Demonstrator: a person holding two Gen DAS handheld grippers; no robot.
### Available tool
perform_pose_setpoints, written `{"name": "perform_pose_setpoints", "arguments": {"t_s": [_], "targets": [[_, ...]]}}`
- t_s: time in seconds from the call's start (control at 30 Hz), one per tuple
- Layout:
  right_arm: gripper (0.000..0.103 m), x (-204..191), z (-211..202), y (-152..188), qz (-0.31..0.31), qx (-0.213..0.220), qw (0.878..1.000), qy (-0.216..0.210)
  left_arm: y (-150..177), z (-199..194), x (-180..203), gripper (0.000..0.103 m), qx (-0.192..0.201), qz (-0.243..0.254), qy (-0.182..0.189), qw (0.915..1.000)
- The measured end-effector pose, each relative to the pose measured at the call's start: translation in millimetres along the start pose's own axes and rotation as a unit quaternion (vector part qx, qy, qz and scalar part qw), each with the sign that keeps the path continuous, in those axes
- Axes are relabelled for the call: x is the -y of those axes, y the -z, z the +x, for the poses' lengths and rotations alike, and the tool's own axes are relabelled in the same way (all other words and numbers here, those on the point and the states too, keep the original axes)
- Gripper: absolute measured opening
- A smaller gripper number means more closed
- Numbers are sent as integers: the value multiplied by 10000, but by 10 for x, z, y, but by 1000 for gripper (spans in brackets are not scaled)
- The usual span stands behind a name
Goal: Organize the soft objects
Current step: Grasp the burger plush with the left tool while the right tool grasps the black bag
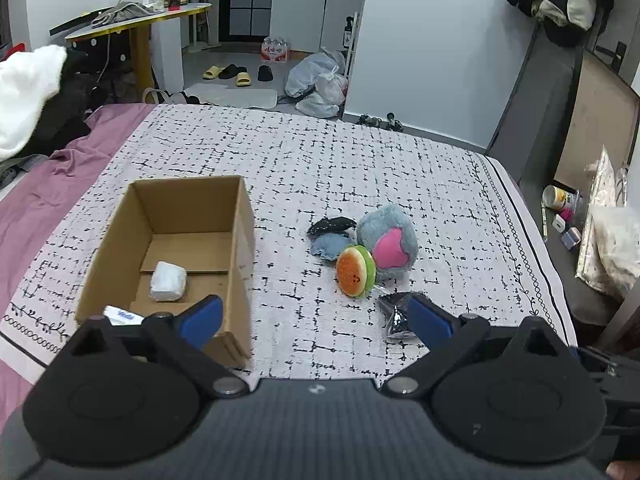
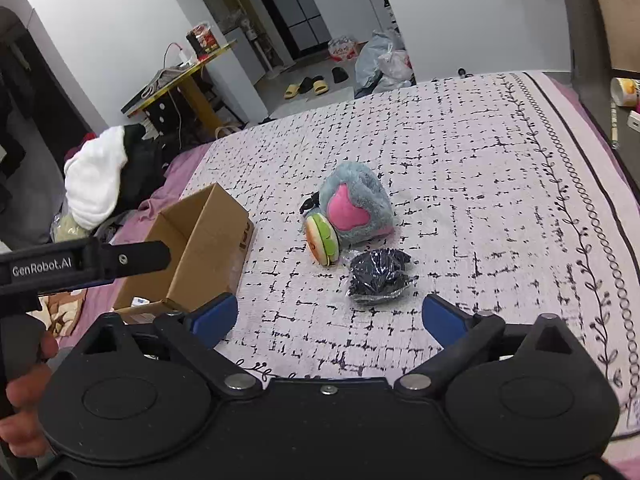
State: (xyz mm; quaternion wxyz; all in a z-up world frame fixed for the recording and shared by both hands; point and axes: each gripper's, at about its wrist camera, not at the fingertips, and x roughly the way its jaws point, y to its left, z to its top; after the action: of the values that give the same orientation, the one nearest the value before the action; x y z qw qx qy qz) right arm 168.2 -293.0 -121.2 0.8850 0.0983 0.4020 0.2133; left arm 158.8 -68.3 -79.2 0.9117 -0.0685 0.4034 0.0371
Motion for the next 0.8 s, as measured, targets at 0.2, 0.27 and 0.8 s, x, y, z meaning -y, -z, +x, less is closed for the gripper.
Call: {"name": "perform_pose_setpoints", "arguments": {"t_s": [0.2, 0.27, 0.8], "targets": [[95, 37, 259, -75, -119, -171, 9997, -141, -43, 245, 94, 84, -144, 17, 34, 9999], [94, 54, 352, -81, -100, -232, 9995, -198, -63, 350, 123, 80, -196, -17, 56, 9998], [86, 403, 967, -45, 247, -477, 9983, -227, -130, 1171, 328, 62, -654, -99, 194, 9976]]}}
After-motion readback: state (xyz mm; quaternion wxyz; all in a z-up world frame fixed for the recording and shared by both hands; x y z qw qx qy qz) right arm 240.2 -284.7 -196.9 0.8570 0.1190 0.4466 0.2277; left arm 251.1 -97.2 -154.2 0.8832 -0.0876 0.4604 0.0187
